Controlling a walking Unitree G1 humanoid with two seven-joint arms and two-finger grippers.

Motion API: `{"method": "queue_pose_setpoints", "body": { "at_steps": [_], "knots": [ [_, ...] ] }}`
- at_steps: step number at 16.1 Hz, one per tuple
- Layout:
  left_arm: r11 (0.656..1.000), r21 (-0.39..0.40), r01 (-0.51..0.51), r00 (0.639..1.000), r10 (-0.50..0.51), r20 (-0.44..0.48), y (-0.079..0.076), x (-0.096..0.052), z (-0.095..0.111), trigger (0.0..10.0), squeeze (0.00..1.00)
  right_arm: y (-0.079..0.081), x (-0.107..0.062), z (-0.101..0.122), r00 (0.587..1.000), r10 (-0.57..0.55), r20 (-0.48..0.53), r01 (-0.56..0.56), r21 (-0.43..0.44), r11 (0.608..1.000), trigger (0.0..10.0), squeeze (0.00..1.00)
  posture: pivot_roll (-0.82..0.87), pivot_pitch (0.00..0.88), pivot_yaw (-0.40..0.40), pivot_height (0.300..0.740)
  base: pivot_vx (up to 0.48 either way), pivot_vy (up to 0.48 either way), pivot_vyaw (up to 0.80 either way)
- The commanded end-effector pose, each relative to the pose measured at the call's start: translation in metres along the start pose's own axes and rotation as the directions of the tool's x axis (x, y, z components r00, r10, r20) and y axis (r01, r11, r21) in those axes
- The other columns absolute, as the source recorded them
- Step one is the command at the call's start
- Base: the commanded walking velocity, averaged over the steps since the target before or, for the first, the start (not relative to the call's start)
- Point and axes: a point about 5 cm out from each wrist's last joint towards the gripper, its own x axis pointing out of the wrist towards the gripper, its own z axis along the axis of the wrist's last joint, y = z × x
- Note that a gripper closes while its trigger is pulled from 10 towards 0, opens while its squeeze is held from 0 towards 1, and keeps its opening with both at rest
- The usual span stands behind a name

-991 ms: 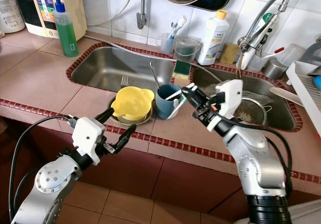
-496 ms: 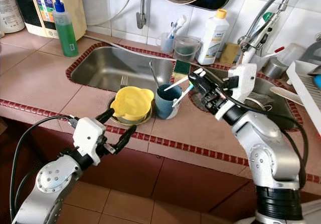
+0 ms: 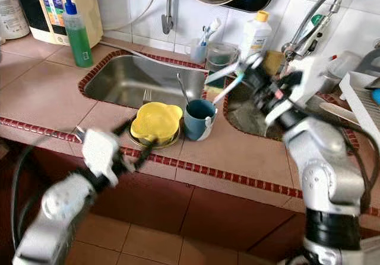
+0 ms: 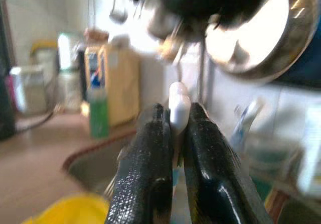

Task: Kitchen organization

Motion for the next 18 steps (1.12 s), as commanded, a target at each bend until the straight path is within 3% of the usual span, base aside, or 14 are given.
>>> {"method": "queue_pose_setpoints", "body": {
  "at_steps": [1,3,6,18],
  "knots": [
    [0.999,-0.022,-0.040,0.999,0.040,0.005,0.010,0.002,0.003,10.0,0.00,-0.010,-0.001,0.006,0.997,-0.065,0.045,0.067,-0.025,0.997,10.0,0.00,0.04,0.000,-0.112,0.732,0.000,0.000,0.00],
    [0.993,-0.066,-0.095,0.994,0.098,0.054,0.029,0.004,0.014,10.0,0.00,-0.015,0.002,0.009,0.991,-0.106,0.080,0.109,-0.041,0.993,10.0,0.00,0.04,0.000,-0.111,0.732,0.000,0.000,0.00],
    [0.990,-0.053,-0.129,0.990,0.132,0.041,0.048,0.006,0.018,10.0,0.00,-0.016,0.005,0.010,0.987,-0.118,0.107,0.124,-0.046,0.991,10.0,0.00,0.04,0.000,-0.110,0.732,0.000,0.000,0.00],
    [0.992,-0.100,-0.075,0.996,0.079,0.031,0.040,0.009,0.015,10.0,0.00,-0.019,0.006,0.009,0.986,-0.118,0.119,0.124,-0.045,0.991,10.0,0.00,0.03,0.000,-0.111,0.732,0.000,0.000,0.00]
  ]
}}
